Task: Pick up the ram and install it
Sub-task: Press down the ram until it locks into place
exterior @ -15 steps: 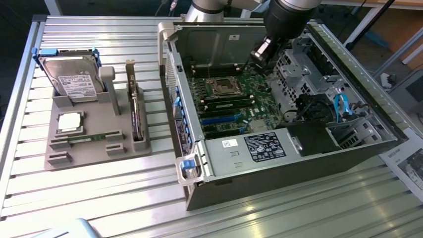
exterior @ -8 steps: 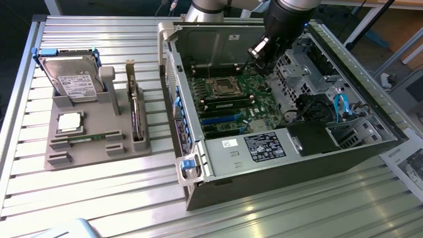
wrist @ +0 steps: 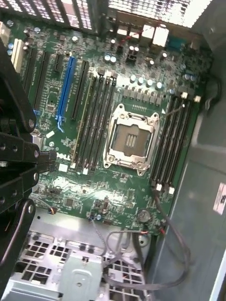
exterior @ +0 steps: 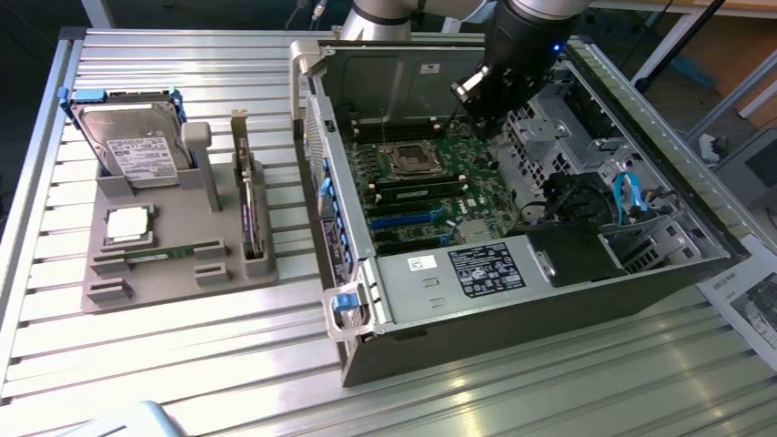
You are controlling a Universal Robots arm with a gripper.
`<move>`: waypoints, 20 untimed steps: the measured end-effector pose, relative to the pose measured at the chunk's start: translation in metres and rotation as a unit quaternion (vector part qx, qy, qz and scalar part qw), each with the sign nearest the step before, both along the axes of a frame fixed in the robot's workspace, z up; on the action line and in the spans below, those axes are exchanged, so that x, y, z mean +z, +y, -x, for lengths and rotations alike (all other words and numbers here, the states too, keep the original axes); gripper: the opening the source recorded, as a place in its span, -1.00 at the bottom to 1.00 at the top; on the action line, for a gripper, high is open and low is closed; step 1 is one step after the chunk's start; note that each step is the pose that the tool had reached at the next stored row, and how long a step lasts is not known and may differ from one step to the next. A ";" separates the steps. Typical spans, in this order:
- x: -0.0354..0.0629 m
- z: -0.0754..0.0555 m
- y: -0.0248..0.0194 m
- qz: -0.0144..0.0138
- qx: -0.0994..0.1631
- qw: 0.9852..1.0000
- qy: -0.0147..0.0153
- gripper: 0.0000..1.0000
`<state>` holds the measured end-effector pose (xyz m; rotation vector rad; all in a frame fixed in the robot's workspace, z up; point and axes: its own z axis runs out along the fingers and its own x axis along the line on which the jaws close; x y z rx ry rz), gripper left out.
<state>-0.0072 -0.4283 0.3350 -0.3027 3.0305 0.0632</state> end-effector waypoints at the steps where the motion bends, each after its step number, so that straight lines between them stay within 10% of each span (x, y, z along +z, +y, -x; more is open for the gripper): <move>1: -0.0001 0.000 0.0000 0.000 -0.009 1.000 0.000 -0.80; 10: -0.0006 0.000 0.0000 0.000 -0.074 0.997 0.000 -0.80; 15: -0.0005 0.000 0.0000 0.002 -0.074 0.997 0.030 -0.80; 20: -0.0008 0.000 0.0000 0.002 -0.074 0.997 0.030 -0.80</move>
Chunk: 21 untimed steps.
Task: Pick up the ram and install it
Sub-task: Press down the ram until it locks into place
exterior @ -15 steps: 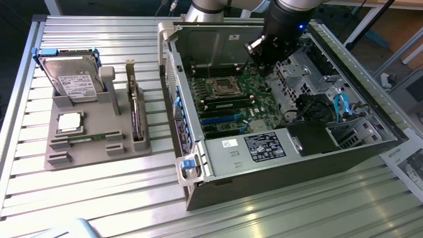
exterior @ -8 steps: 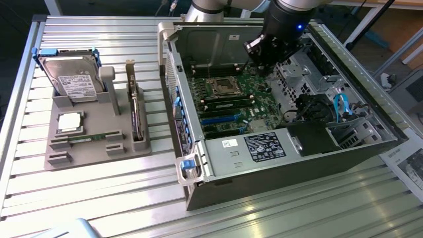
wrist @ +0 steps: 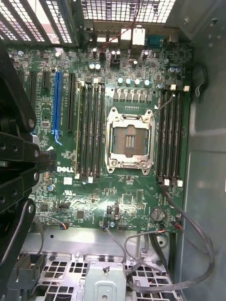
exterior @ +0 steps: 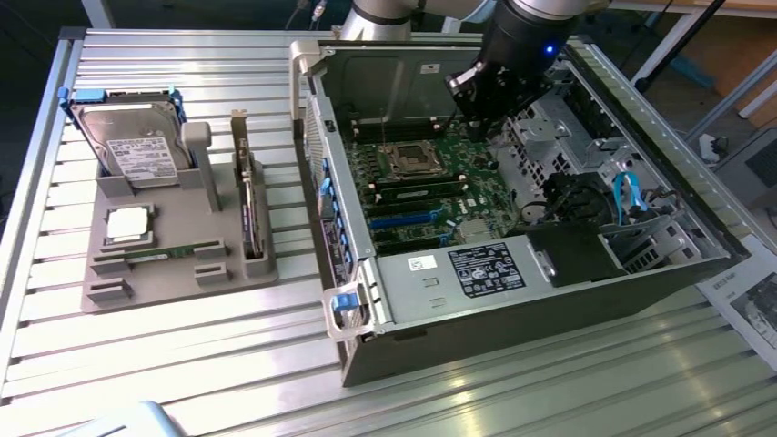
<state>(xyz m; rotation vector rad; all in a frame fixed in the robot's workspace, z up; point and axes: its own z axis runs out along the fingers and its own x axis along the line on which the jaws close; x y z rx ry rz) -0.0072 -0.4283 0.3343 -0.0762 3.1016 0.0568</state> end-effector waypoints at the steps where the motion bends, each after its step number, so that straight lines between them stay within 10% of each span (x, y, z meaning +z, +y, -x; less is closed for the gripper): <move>1: 0.0000 0.000 0.0000 0.000 0.000 1.000 0.000 -0.80; 21: -0.0025 0.009 0.0059 0.000 0.000 1.000 0.001 -0.80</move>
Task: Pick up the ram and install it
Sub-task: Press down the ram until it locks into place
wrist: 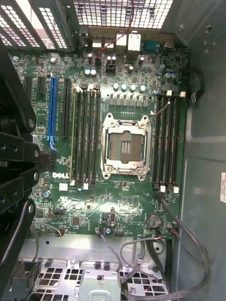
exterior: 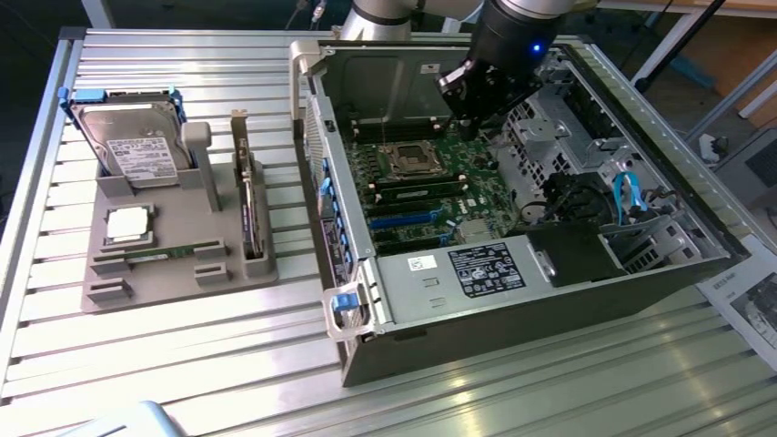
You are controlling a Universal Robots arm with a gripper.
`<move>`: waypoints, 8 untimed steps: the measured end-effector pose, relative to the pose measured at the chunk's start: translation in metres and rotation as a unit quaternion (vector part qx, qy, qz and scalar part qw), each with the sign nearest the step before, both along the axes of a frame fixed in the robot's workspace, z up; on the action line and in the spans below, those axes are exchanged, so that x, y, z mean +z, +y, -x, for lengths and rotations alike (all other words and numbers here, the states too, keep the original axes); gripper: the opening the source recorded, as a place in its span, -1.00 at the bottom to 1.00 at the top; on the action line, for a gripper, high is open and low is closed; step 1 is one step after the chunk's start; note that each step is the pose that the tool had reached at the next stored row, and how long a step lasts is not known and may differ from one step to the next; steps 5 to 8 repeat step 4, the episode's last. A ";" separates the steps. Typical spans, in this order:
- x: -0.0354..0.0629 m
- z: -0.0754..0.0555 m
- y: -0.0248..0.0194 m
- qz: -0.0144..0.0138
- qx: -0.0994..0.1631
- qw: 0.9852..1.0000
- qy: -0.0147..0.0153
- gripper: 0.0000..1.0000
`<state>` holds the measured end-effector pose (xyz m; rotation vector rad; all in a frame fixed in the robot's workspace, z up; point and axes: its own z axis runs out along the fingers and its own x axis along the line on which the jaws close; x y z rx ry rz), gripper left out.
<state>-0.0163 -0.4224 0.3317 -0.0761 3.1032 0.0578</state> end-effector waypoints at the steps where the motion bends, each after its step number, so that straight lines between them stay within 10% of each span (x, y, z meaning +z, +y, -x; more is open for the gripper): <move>1: 0.0000 0.000 0.0000 0.000 0.000 1.000 0.000 -0.80; 8: 0.0000 0.000 0.0000 0.000 0.000 1.000 0.000 -0.80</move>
